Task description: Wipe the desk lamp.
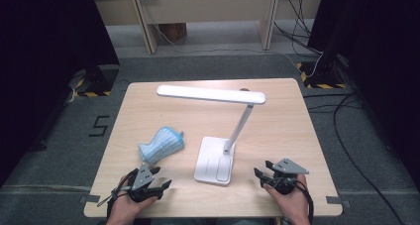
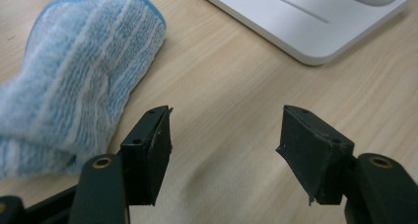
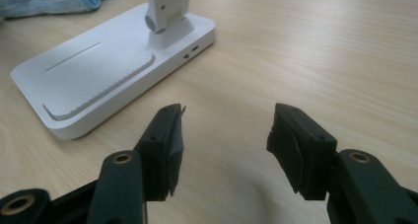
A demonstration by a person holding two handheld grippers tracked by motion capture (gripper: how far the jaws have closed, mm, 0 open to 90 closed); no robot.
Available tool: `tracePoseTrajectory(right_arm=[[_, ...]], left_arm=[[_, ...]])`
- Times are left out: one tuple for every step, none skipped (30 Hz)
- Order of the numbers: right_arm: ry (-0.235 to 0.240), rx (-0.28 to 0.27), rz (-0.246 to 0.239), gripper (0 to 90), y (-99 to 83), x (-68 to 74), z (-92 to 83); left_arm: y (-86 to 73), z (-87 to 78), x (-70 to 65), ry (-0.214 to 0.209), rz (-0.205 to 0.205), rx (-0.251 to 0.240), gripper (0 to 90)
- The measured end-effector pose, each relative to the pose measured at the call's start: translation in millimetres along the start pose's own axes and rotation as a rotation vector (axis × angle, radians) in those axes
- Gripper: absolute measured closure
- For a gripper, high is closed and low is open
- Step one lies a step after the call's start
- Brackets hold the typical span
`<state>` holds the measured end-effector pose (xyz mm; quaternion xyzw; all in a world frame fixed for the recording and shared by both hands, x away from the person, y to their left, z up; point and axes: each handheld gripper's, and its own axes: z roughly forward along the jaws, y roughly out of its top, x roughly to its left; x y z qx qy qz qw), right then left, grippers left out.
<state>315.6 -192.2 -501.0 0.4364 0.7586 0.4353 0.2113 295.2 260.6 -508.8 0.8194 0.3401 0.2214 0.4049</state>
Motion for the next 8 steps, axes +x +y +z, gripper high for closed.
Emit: tracePoseTrajectory(right_arm=[[-0.009,-0.012,0.008,44.5,-3.4,-0.5,-3.1],[-0.017,-0.025,0.013,43.8,-5.3,-0.9,-4.9],[-0.022,-0.034,0.011,42.8,-6.0,-1.3,-6.2],[-0.032,-0.046,0.005,42.0,-6.6,-1.5,-7.4],[-0.039,-0.053,0.004,41.1,-6.8,-1.7,-8.1],[-0.045,-0.058,0.004,40.6,-6.8,-2.4,-8.4],[-0.047,-0.064,0.008,39.8,-7.0,-3.4,-8.2],[-0.049,-0.067,0.014,39.3,-7.2,-4.0,-8.1]], left_arm=[[-2.1,-0.3,-0.3,0.001,-0.002,0.000,34.8],[-2.9,-0.7,-0.4,0.001,0.003,-0.003,34.6],[-3.0,-1.2,-0.6,0.005,0.006,-0.008,34.5],[-2.6,-1.4,-0.2,0.005,0.006,-0.015,34.3],[-2.1,-1.4,0.3,0.007,0.005,-0.025,33.8],[-1.5,-1.7,0.7,0.012,0.006,-0.031,33.4],[-1.4,-1.9,1.3,0.014,0.008,-0.035,33.0],[-2.3,-2.3,2.5,0.016,0.005,-0.036,32.8]])
